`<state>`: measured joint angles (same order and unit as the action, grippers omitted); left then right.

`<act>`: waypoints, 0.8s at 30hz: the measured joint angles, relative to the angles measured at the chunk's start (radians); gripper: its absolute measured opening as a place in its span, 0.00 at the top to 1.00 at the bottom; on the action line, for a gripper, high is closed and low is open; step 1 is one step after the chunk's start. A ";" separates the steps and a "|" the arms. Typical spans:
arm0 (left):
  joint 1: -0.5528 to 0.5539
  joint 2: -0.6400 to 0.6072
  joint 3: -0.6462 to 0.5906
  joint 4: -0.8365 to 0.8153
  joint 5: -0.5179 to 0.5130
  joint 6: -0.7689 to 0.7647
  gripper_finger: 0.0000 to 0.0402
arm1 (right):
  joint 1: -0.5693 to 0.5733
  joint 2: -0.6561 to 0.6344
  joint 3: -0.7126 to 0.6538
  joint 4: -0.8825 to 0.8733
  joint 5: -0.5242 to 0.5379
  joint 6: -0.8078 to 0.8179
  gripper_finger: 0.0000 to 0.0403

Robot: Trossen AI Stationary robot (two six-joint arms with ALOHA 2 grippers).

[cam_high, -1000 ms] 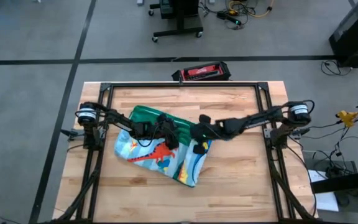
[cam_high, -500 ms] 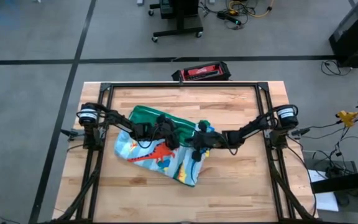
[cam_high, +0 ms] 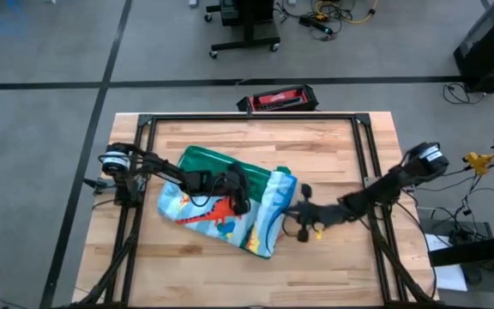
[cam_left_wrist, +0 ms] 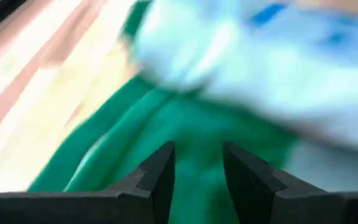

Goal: Roll towel
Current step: Roll the multi-color dinosaur print towel

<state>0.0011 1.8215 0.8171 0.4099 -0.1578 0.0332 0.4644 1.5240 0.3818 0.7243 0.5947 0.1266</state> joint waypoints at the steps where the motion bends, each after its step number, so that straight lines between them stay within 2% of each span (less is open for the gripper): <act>1: -0.002 -0.002 0.021 -0.029 0.027 0.026 0.70 | 0.036 -0.006 -0.001 -0.031 0.041 0.032 1.00; 3: -0.009 -0.003 0.069 -0.075 0.048 0.056 0.70 | 0.095 -0.017 -0.006 -0.106 0.102 0.097 1.00; 8: -0.011 -0.005 0.160 -0.201 0.053 0.113 0.70 | 0.115 -0.015 0.001 -0.224 0.104 0.272 0.97; 13: -0.007 -0.005 0.164 -0.201 0.126 0.102 0.70 | 0.102 -0.004 0.002 -0.248 0.075 0.294 0.84; 19: -0.010 0.074 0.164 -0.174 0.189 0.090 0.70 | 0.092 0.004 0.005 -0.299 0.056 0.350 0.69; 24: -0.014 0.093 0.203 -0.225 0.201 0.081 0.70 | 0.087 0.016 0.004 -0.335 0.052 0.398 0.59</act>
<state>-0.0132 1.9141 1.0197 0.1851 0.0437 0.1142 0.5514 1.5400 0.3862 0.3891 0.6462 0.5247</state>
